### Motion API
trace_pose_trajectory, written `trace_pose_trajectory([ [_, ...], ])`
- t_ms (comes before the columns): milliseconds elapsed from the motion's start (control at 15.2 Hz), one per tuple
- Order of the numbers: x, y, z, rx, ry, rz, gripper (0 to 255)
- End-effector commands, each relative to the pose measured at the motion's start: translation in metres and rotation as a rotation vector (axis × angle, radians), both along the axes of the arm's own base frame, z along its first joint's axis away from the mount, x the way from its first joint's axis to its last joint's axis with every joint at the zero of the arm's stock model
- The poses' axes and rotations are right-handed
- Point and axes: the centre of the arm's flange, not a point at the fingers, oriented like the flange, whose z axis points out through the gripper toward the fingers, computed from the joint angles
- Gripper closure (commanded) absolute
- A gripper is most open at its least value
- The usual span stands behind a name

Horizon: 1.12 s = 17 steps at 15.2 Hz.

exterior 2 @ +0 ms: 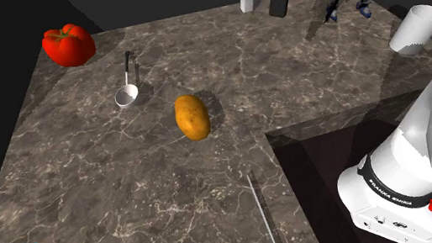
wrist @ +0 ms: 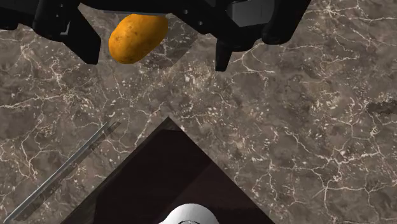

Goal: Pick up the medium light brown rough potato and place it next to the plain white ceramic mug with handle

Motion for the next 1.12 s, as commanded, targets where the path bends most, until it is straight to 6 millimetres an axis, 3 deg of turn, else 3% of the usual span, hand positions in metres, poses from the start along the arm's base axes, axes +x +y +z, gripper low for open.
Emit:
trace_pose_trajectory([
  [0, 0.0, 0.0, 0.0, 0.0, 0.0, 0.0, 0],
  [528, 0.055, 0.107, -0.061, -0.215, 0.077, -0.213, 0],
  [1056, 0.124, 0.184, -0.146, -0.43, 0.154, -0.426, 0],
])
